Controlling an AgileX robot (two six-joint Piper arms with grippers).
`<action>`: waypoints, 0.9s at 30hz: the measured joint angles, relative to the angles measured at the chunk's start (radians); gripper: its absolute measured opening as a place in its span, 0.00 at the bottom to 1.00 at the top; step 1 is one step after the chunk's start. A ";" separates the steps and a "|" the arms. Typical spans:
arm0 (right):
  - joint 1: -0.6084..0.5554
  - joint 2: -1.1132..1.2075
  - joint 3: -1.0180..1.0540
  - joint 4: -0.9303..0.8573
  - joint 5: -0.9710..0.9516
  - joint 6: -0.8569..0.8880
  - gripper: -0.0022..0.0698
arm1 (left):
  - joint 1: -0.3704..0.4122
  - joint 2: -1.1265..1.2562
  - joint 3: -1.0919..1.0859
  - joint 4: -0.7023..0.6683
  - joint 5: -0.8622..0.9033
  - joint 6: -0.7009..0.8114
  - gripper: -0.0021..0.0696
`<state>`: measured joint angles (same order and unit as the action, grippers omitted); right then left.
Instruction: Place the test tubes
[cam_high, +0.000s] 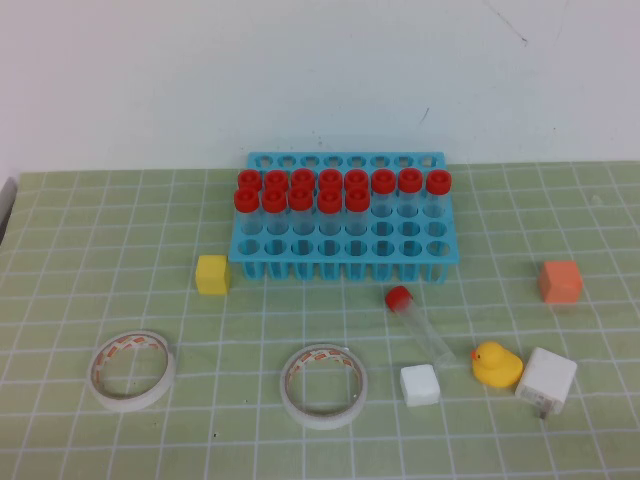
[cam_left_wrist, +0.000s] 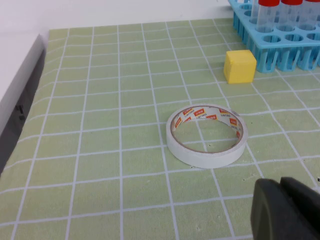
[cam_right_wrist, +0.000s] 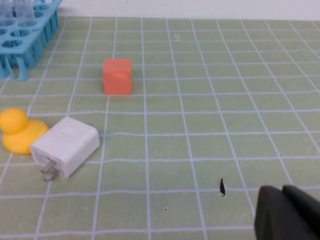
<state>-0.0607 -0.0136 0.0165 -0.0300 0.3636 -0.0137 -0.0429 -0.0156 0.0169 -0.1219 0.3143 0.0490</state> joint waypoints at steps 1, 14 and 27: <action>0.000 0.000 0.000 0.000 0.000 0.000 0.03 | 0.000 0.000 0.000 0.000 0.000 0.000 0.03; 0.000 0.000 0.000 0.000 0.000 0.000 0.03 | 0.000 0.000 0.000 0.000 0.000 0.018 0.03; 0.000 0.000 0.000 0.000 0.000 0.000 0.03 | 0.000 0.000 0.000 0.000 0.000 0.026 0.03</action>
<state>-0.0607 -0.0136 0.0165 -0.0300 0.3636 -0.0137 -0.0429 -0.0156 0.0169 -0.1219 0.3143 0.0754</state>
